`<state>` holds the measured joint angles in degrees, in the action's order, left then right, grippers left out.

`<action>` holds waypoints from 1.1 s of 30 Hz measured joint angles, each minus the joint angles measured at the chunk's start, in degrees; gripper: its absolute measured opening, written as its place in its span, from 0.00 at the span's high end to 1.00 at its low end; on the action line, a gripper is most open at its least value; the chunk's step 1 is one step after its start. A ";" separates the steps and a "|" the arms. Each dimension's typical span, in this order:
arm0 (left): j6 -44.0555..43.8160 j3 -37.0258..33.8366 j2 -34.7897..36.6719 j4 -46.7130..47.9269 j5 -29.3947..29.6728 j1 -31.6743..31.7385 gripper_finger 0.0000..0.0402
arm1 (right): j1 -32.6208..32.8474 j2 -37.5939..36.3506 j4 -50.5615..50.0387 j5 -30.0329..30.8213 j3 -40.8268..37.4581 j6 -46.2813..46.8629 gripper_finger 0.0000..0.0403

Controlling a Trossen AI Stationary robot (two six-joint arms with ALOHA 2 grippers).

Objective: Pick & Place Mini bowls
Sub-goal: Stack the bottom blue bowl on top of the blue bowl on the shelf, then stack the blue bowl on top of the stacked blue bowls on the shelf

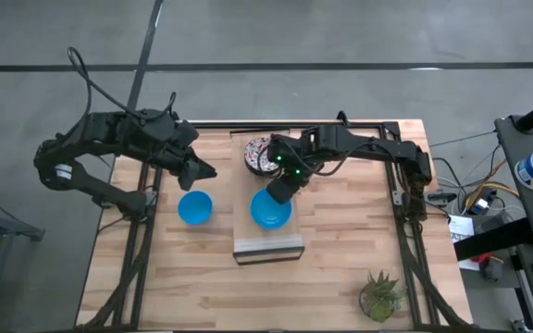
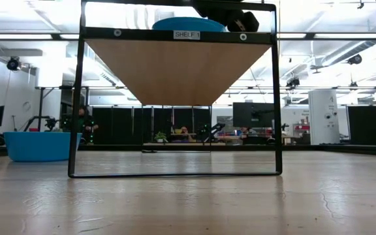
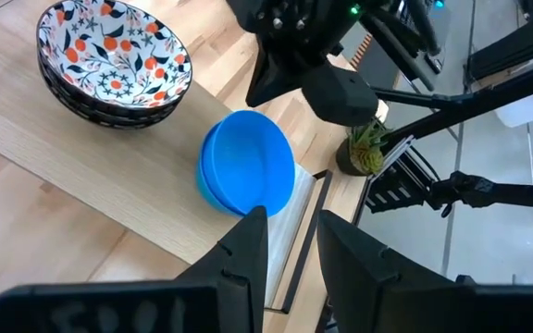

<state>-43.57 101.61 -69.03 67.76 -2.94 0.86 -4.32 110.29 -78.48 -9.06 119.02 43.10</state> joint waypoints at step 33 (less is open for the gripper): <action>-9.93 -19.57 0.80 18.79 11.13 0.03 0.78 | 4.55 -5.54 0.69 7.80 5.49 -1.47 0.98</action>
<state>-53.50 82.04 -68.23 86.55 8.20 0.89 0.23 104.74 -77.79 -1.26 124.52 41.63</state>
